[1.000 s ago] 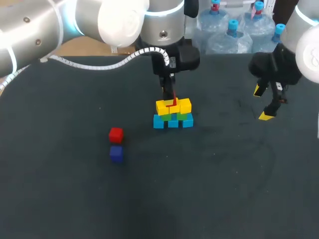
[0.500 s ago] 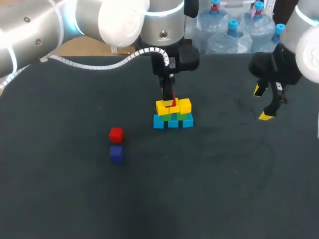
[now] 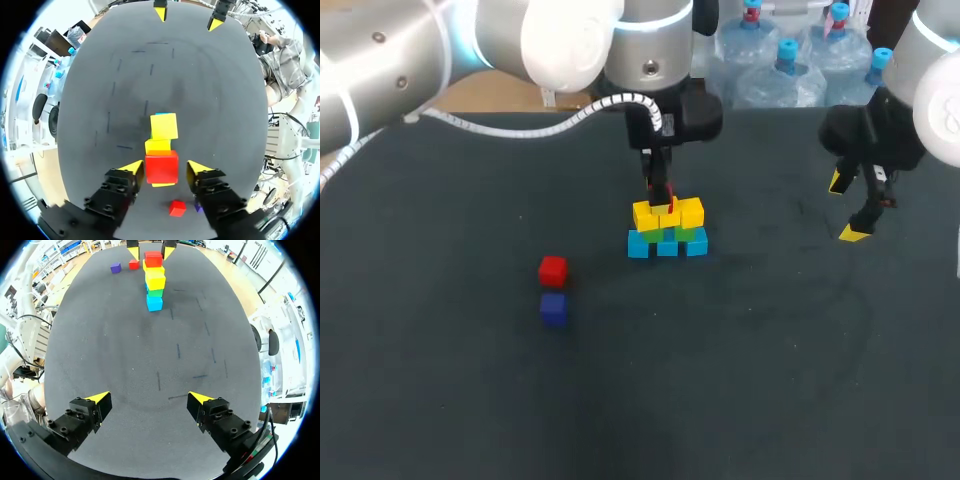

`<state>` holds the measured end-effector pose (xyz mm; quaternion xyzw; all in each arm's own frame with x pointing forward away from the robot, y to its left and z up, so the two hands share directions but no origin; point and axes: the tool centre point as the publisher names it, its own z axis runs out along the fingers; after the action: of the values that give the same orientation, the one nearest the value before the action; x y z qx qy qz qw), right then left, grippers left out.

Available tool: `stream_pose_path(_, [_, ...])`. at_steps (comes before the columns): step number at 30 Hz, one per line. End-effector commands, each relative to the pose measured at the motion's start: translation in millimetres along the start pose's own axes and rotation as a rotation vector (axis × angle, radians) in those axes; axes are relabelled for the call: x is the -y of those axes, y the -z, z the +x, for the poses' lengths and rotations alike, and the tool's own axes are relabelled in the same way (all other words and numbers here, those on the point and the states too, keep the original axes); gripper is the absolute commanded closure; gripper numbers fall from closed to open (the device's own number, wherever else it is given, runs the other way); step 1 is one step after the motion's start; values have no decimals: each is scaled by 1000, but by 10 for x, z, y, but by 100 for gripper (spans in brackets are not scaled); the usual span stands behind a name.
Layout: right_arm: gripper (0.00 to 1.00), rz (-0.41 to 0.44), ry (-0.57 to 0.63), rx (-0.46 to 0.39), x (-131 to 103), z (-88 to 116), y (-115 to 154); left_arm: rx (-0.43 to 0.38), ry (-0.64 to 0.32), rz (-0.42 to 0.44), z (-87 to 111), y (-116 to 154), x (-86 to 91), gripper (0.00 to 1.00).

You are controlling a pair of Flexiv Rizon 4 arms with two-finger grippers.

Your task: Place the blue cubes, place green cubes on the blue cubes, place the yellow cubes on the green cubes, then place the red cubes on the yellow cubes, and place purple cube on the red cubes.

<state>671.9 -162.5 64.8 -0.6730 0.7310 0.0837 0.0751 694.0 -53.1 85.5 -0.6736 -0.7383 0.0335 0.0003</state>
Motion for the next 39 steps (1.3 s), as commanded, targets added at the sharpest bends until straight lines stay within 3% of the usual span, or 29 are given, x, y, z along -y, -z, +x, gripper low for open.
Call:
stream_pose_path(1, [0,-1,1,1,9,2,-5,-6,3,6,-19,11,-29,49])
stream_pose_path(4, [0,-1,1,1,9,2,-5,-6,5,4,-19,21,-23,36])
stream_pose_path(5, [0,-1,1,1,9,2,-5,-6,6,3,-18,27,-21,27])
stream_pose_path(7, [0,-1,1,1,9,2,-5,3,10,-6,-13,43,-18,0])
stream_pose_path(19, [0,-1,1,1,9,2,-5,60,59,-85,137,199,24,0])
stream_pose_path(39, [0,-1,1,1,9,2,-5,161,202,-218,652,390,267,0])
